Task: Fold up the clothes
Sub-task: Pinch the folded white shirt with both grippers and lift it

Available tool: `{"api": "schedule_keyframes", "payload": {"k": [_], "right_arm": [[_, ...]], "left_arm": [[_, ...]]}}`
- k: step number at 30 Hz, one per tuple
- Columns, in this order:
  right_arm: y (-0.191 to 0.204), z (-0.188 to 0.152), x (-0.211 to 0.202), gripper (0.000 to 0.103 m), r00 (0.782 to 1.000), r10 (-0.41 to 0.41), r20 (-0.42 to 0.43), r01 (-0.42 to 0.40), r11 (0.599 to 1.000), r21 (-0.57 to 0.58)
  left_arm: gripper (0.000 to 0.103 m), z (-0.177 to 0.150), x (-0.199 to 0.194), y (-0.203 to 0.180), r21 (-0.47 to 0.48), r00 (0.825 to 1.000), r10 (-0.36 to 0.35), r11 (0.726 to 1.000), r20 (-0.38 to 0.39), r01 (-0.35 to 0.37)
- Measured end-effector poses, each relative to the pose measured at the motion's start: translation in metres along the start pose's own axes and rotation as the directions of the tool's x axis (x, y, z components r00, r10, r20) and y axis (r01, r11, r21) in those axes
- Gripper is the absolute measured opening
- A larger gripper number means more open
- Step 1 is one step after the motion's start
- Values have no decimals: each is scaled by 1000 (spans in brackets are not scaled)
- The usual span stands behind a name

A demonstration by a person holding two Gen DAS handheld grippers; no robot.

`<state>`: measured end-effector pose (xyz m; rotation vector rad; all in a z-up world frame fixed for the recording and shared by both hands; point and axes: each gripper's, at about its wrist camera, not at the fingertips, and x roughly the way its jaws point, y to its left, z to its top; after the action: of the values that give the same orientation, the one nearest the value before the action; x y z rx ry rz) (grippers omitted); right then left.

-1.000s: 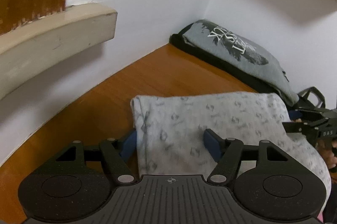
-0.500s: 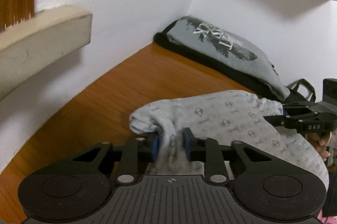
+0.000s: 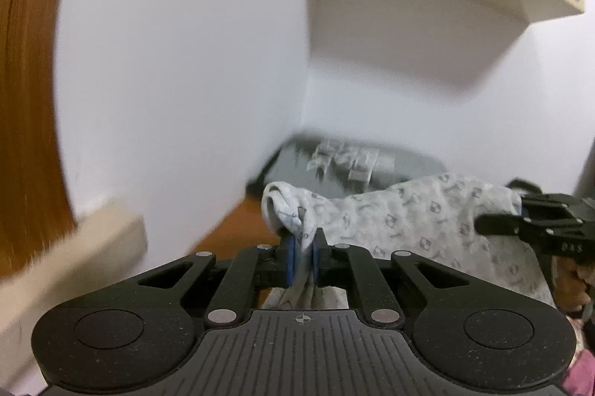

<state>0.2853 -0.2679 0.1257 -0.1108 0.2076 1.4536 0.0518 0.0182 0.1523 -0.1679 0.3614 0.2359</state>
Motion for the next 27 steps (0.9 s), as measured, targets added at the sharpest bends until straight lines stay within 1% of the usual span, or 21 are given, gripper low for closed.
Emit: {"api": "schedule_keyframes", "payload": {"k": [4,6,9,11,14,15,17,19,22,24,26,27], "right_arm": [[-3,9,-4,18,998,-29,60,32,998,-48],[-8,14,-3,18,995,-34,94,39,998,-54],[-14,25,0,18,988,-28,153,40,996,-80],[-18,33,2,18,981,-18,193,37,995,-97],[-26,49,2,17,966,-18,256,53,990,-128],[-28,54,2,17,961,-18,277,59,989,-139],[-43,70,1,17,949,-32,314,74,990,-121],[-63,86,3,17,939,-60,339,93,992,-81],[-103,110,7,17,926,-118,358,129,992,-7],[-141,124,20,17,925,-183,333,173,983,61],[-184,130,37,18,938,-231,259,192,967,170],[-210,129,51,19,944,-261,203,213,950,228]], "left_arm": [[9,14,9,-7,20,998,-5,1000,59,4],[9,20,13,-11,41,992,-32,999,123,27],[8,31,21,-14,67,974,-51,997,221,37],[8,41,29,-14,72,962,-59,997,266,41],[8,59,35,-13,76,944,-63,996,325,41],[8,68,36,-15,77,937,-67,996,344,43],[8,89,40,-22,91,922,-78,995,379,47],[8,122,58,-30,135,916,-92,990,391,41],[8,174,100,-44,188,917,-123,981,380,54],[8,207,137,-51,210,926,-141,975,350,69],[8,235,187,-61,220,950,-134,973,282,72],[9,238,216,-63,219,968,-106,974,227,55]]}}
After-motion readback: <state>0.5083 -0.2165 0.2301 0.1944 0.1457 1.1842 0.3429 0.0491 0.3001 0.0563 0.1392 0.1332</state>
